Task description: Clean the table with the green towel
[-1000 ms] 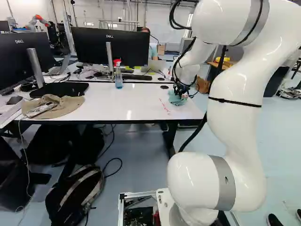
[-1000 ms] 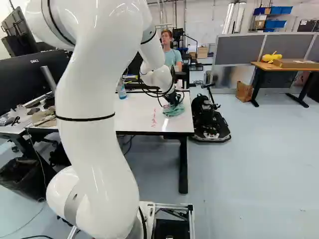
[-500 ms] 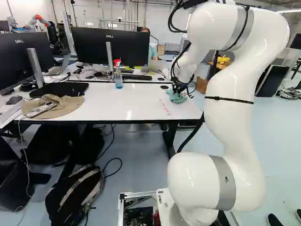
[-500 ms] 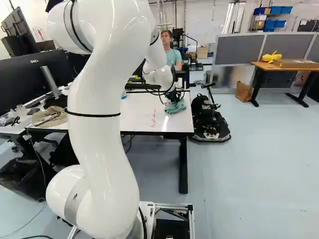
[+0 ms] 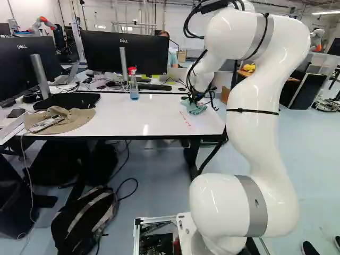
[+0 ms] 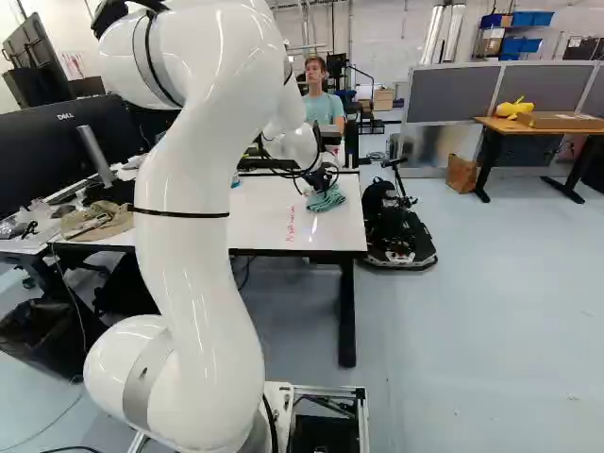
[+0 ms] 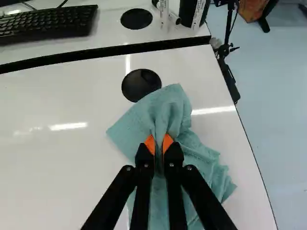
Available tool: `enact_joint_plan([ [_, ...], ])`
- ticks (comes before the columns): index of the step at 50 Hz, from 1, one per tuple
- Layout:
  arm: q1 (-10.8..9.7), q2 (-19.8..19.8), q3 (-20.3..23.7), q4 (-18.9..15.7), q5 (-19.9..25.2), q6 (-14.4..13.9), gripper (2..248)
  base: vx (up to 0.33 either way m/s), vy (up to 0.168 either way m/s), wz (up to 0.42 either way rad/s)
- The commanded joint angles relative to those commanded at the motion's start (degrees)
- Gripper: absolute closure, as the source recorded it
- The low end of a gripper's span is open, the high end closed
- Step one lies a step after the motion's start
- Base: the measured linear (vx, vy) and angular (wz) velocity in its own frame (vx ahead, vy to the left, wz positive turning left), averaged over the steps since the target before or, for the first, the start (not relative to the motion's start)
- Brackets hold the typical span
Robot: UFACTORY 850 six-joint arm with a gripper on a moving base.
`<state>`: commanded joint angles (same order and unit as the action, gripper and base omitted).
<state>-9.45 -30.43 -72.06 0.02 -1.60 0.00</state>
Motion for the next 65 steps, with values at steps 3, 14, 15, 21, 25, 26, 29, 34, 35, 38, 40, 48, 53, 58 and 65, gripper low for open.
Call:
enact_joint_plan([
  [3, 0.4, 0.0, 0.0, 0.0, 0.0, 0.0, 212, 0.000, 0.000, 0.000],
  [14, 2.1, 0.6, 0.9, 0.0, 0.0, 0.0, 212, 0.000, 0.000, 0.000],
  [15, 2.2, 0.8, 1.0, 0.0, 0.0, 0.0, 212, 0.000, 0.000, 0.000],
  [21, 2.8, 1.8, 2.4, 0.0, 0.0, 0.0, 212, 0.000, 0.000, 0.000],
  [25, 3.2, 2.7, 3.6, 0.0, 0.0, 0.0, 212, 0.000, 0.000, 0.000],
  [26, 3.2, 2.9, 3.8, 0.0, 0.0, 0.0, 212, 0.000, 0.000, 0.000],
  [29, 3.5, 3.6, 4.8, 0.0, 0.0, 0.0, 212, 0.000, 0.000, 0.000],
  [34, 3.7, 4.8, 6.3, 0.0, 0.0, 0.0, 212, 0.000, 0.000, 0.000],
  [35, 3.7, 5.0, 6.6, 0.0, 0.0, 0.0, 212, 0.000, 0.000, 0.000],
  [38, 3.7, 5.7, 7.6, 0.0, 0.0, 0.0, 212, 0.000, 0.000, 0.000],
  [40, 3.7, 6.2, 8.2, 0.0, 0.0, 0.0, 212, 0.000, 0.000, 0.000],
  [48, 3.2, 8.0, 10.5, 0.0, 0.0, 0.0, 212, 0.000, 0.000, 0.000],
  [53, 2.6, 8.9, 11.6, 0.0, 0.0, 0.0, 212, 0.000, 0.000, 0.000],
  [58, 1.9, 9.6, 12.5, 0.0, 0.0, 0.0, 212, 0.000, 0.000, 0.000],
  [65, 0.8, 10.3, 13.4, 0.0, 0.0, 0.0, 212, 0.000, 0.000, 0.000],
])
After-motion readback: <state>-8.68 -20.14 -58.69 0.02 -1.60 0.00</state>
